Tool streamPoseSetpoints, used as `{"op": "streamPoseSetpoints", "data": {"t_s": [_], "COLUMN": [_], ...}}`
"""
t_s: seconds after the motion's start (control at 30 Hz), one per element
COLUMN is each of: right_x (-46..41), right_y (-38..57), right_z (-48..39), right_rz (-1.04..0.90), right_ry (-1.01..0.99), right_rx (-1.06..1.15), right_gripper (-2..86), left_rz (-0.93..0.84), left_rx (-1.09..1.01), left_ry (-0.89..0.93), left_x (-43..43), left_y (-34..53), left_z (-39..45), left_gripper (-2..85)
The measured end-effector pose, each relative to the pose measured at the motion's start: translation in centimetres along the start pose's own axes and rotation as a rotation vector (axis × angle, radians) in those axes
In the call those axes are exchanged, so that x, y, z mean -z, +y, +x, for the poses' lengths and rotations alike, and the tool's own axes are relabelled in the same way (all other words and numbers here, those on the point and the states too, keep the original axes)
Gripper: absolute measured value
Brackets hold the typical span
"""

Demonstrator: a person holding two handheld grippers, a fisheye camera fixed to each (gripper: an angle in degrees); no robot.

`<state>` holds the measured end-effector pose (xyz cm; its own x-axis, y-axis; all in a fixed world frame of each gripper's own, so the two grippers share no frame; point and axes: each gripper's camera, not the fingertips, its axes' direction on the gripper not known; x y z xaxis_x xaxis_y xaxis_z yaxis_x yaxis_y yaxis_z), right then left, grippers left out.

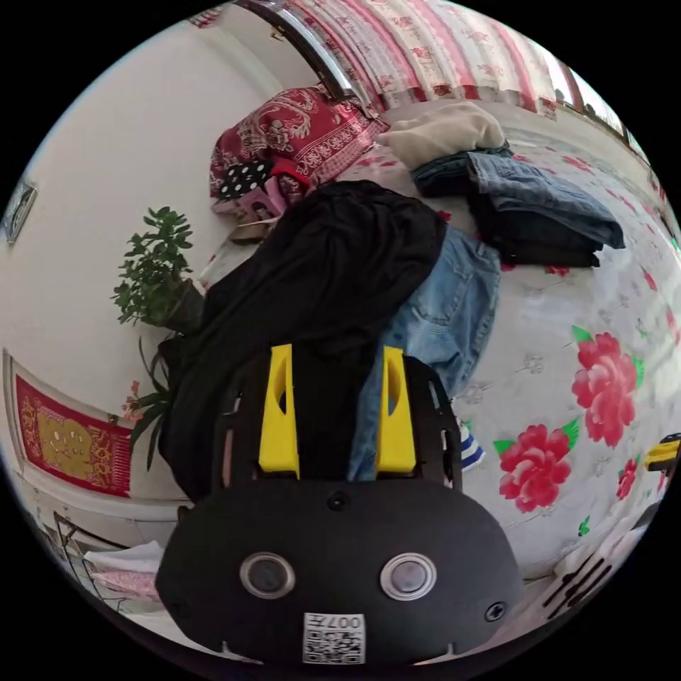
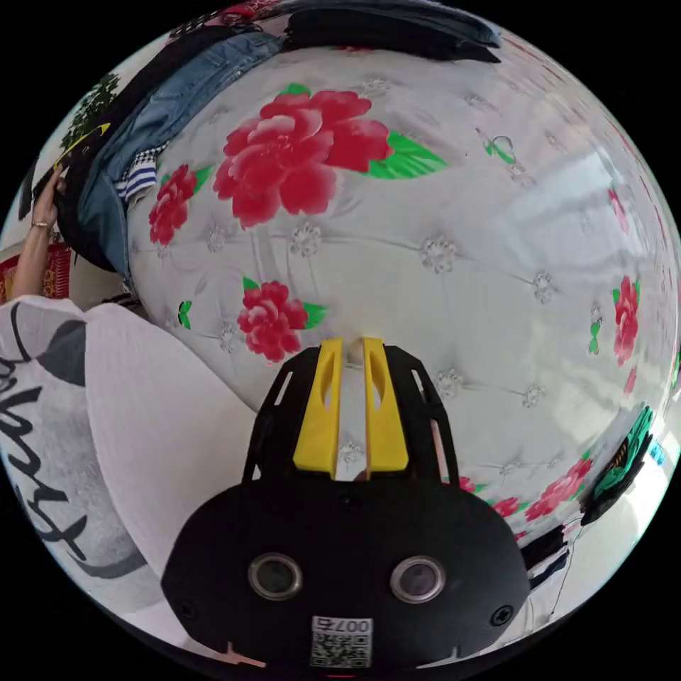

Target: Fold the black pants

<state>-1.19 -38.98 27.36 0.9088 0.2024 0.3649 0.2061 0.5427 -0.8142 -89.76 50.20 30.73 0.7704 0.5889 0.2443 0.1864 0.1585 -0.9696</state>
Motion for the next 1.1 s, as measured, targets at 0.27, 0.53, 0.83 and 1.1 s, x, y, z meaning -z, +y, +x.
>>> {"op": "streamPoseSetpoints", "data": {"t_s": [0.27, 0.53, 0.83, 1.1], "right_x": [0.1, 2.3, 6.3, 5.0], "right_y": [-0.1, 5.7, 19.6, 29.6], "right_z": [-3.9, -1.1, 4.3, 11.2], "right_rz": [-0.013, 0.214, 0.532, 0.611], "right_ry": [0.183, -0.102, -0.252, -0.359], "right_rx": [0.093, -0.027, -0.088, -0.297], "right_gripper": [3.4, 0.9, 4.4, 7.2], "left_rz": [-0.103, 0.176, 0.149, 0.131], "left_rx": [0.054, -0.178, -0.853, -0.968], "left_ry": [0.042, 0.673, 1.328, 1.517], "left_x": [-3.0, 7.0, 17.3, 18.6], "left_y": [-0.3, 4.4, 15.4, 19.9], "left_z": [-2.6, 2.4, 18.6, 20.7], "left_gripper": [5.7, 1.2, 1.0, 0.7]}}
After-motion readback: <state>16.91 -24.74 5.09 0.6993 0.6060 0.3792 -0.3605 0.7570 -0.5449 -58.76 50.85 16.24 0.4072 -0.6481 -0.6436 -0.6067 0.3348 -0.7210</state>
